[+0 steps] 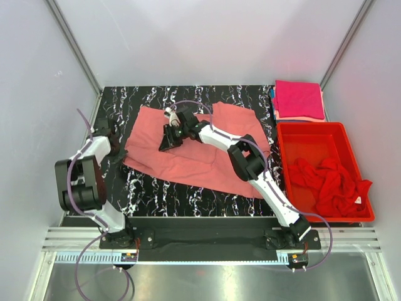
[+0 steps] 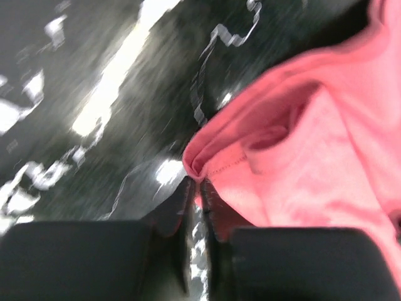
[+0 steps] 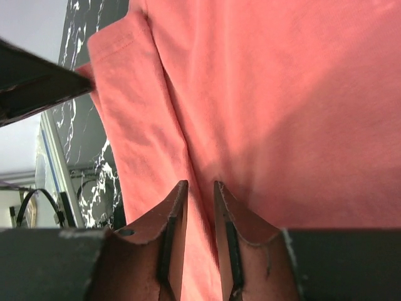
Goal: Fold and stack the t-shirts
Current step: Fold the tshirt
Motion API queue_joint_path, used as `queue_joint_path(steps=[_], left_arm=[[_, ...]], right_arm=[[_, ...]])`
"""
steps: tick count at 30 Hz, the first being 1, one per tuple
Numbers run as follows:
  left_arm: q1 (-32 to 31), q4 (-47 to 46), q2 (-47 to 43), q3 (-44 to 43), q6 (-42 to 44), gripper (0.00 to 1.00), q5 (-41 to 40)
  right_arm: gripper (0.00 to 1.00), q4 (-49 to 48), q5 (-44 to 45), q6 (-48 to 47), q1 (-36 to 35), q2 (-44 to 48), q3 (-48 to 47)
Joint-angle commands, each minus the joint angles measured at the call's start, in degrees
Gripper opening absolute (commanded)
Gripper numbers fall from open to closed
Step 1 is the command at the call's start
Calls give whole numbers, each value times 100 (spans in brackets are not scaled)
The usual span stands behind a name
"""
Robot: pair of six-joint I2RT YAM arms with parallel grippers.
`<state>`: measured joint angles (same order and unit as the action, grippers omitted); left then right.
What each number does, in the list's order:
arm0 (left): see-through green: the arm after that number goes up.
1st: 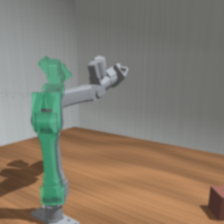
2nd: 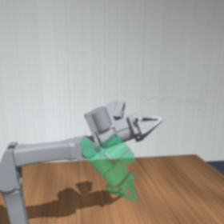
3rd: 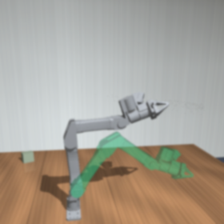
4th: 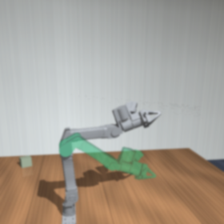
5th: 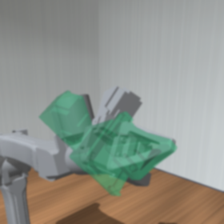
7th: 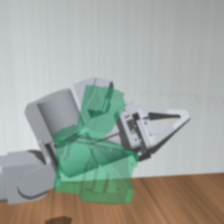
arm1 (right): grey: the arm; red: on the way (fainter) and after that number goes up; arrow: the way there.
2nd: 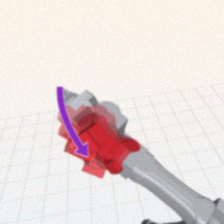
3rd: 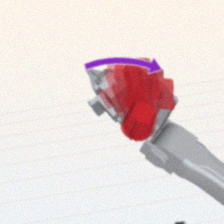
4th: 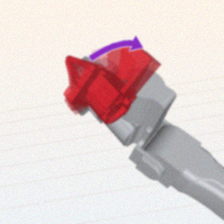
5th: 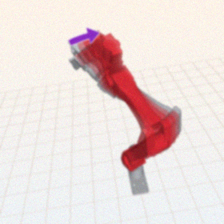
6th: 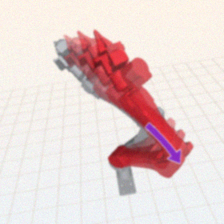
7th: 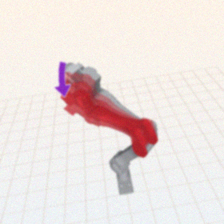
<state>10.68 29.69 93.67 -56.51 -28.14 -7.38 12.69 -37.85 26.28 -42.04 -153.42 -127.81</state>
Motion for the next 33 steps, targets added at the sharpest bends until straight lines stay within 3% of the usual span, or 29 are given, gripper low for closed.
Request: queue_joint_path(steps=[1, 2, 5, 11, 16, 24, 33], left_arm=[[75, 212, -770, 210, -183, 25, -308], [75, 247, -823, 237, -209, 34, -247], [84, 301, -1017, 342, -314, 48, -238], [84, 187, -1132, 711, -490, 49, -361], [128, -595, -868, 1001, -631, 54, 183], [128, -482, -771, 738, -464, 52, -150], [119, -948, -684, 677, -227, 49, 385]], right_arm=[[31, -179, -319, -140, -190, 322, 2], [32, -153, -320, -176, -225, 296, -42], [33, 67, -302, -212, -357, 129, -358], [34, 58, -144, -106, -384, 190, -306], [34, 137, -39, -141, -384, 138, -385], [35, -92, -188, 113, -384, -249, -841], [36, -118, -179, 299, -392, -680, -1352]])
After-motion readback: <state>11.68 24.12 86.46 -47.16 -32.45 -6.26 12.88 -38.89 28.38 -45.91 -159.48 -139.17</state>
